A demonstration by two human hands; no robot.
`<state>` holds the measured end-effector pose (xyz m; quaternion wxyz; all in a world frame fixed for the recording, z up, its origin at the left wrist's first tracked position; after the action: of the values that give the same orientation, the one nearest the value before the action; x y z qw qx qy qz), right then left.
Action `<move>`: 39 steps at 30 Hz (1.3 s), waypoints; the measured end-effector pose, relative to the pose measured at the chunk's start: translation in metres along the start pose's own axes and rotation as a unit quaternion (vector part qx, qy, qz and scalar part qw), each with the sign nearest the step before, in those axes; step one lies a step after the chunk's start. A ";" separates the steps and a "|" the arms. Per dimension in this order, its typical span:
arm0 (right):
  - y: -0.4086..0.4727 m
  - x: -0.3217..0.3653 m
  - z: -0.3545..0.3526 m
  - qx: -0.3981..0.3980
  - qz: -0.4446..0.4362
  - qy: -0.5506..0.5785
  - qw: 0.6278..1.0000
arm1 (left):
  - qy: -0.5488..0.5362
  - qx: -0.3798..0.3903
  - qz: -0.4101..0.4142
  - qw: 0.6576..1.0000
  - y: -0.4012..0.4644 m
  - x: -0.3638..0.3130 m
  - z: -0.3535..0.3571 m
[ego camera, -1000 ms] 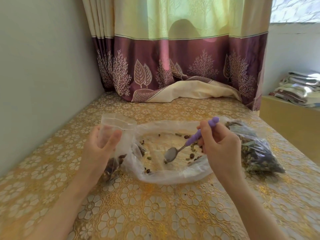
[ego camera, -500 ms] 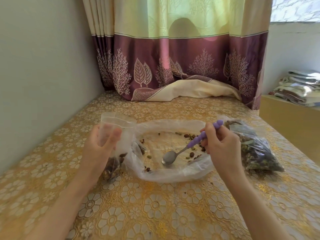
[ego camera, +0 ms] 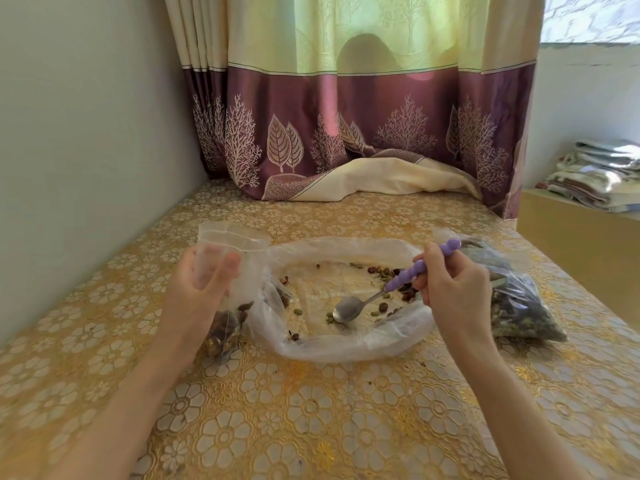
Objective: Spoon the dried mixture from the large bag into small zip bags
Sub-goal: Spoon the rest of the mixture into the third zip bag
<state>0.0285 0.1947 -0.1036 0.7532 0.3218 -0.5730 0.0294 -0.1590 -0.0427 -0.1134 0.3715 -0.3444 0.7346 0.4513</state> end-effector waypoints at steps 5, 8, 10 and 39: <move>0.000 0.003 -0.003 -0.011 -0.021 -0.014 1.000 | -0.004 -0.001 0.000 1.000 0.000 0.002 -0.001; -0.001 0.001 0.002 0.003 0.001 0.006 1.000 | -0.010 0.002 0.002 1.000 0.001 0.001 0.000; -0.004 -0.003 0.010 0.023 0.025 0.025 0.999 | -0.014 0.001 0.004 1.000 0.001 0.000 0.000; -0.027 -0.028 0.040 0.058 0.321 0.185 0.927 | -0.053 0.030 -0.001 0.998 -0.003 0.002 0.006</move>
<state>-0.0034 0.1616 -0.1354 0.7757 0.1527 -0.4936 0.3624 -0.1562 -0.0384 -0.1176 0.4201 -0.3094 0.7269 0.4467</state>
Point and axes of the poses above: each hand's wrist, its own y-axis towards the middle knuckle, its own z-axis out of the palm, x = y × z, the point moved 6 cm from there along y, towards the middle knuckle, and after that the axes turned 11 degrees about y, right-handed, at the moved point
